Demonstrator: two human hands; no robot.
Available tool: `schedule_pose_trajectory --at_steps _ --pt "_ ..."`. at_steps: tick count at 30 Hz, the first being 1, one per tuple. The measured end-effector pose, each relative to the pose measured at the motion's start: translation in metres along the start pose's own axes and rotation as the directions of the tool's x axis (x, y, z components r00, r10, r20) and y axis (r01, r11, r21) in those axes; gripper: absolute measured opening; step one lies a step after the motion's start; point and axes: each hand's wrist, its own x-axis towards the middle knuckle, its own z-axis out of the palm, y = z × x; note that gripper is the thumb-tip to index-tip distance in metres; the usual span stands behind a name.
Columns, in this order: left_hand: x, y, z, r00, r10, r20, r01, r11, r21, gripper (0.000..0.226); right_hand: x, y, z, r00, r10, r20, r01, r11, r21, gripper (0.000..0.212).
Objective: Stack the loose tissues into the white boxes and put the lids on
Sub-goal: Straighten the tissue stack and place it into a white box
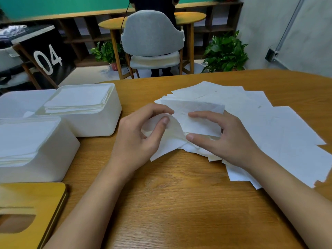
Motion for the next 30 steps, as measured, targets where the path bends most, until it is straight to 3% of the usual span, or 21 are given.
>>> schedule_pose_trajectory --at_steps 5,8,10,15,18,24,30 --pt "-0.001 0.0 -0.004 0.979 -0.117 0.164 0.126 0.991 -0.047 0.011 -0.001 0.003 0.003 0.999 -0.044 0.024 0.045 0.998 -0.044 0.042" --pt "0.001 0.0 -0.005 0.948 -0.231 0.218 0.25 0.966 -0.066 0.031 0.0 0.004 0.005 0.999 -0.033 0.005 0.033 0.999 -0.038 0.036" --pt "0.002 -0.004 -0.004 0.92 -0.311 0.237 0.323 0.946 -0.011 0.03 0.001 0.005 0.006 1.0 -0.016 -0.003 0.016 0.999 -0.039 0.035" --pt "0.0 -0.018 0.003 0.891 -0.411 0.191 0.368 0.902 0.226 0.012 0.001 0.004 0.005 0.998 0.01 -0.055 -0.011 1.0 -0.019 0.033" --pt "-0.001 -0.027 0.004 0.87 -0.443 0.216 0.345 0.861 0.374 0.017 0.001 0.004 0.005 0.998 0.017 -0.063 -0.019 0.999 -0.029 0.032" --pt "0.001 -0.027 -0.002 0.811 -0.552 0.195 0.472 0.814 0.338 0.035 0.002 0.005 0.005 0.998 0.037 -0.06 -0.039 0.999 -0.037 0.032" --pt "0.006 -0.027 -0.008 0.735 -0.62 0.274 0.568 0.784 0.251 0.002 0.003 0.005 0.005 0.992 0.046 -0.119 -0.043 0.999 0.029 0.031"
